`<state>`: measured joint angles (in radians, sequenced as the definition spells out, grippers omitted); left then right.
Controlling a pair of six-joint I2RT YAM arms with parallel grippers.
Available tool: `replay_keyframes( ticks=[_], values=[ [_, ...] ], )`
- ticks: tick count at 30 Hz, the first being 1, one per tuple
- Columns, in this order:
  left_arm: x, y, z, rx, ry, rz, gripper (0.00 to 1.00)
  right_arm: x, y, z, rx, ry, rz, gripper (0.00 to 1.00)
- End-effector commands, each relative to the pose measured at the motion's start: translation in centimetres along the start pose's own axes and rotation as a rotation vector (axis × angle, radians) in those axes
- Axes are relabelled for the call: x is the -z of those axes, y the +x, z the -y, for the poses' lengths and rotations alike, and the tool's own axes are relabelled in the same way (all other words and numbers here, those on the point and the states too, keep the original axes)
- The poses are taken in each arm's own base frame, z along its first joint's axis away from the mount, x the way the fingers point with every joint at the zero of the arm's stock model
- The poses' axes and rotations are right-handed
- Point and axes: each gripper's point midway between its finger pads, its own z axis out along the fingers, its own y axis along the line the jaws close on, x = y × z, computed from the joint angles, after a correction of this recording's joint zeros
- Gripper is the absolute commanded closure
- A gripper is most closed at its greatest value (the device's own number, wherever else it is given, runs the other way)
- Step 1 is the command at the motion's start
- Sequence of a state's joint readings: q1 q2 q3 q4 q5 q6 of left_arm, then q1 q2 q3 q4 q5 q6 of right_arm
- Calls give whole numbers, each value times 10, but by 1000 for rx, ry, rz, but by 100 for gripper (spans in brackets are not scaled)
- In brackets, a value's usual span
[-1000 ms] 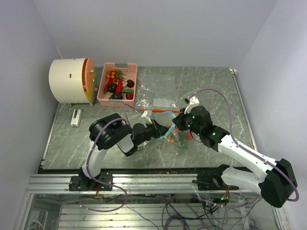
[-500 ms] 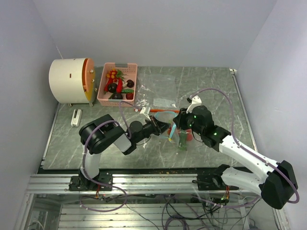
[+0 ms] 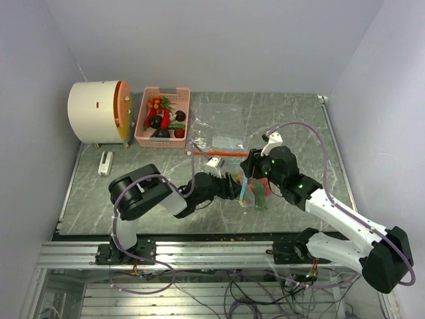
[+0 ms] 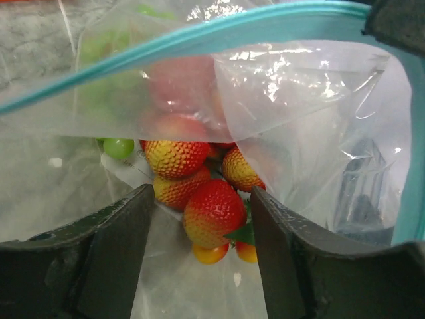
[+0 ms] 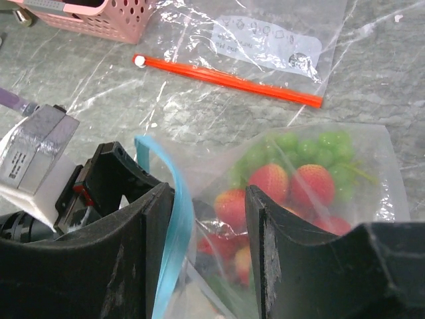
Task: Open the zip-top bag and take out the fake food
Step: Pick up the fake fruit from the zipper food storage bag.
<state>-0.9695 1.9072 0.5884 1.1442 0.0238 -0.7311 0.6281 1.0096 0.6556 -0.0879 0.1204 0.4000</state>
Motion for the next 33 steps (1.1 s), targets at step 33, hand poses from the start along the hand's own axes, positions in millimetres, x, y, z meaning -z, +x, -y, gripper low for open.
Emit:
replay_keyframes(
  ticks=[33],
  values=[
    [-10,28,12,154,114,-11,40,-2,3,4,4,6,-14,58]
  ],
)
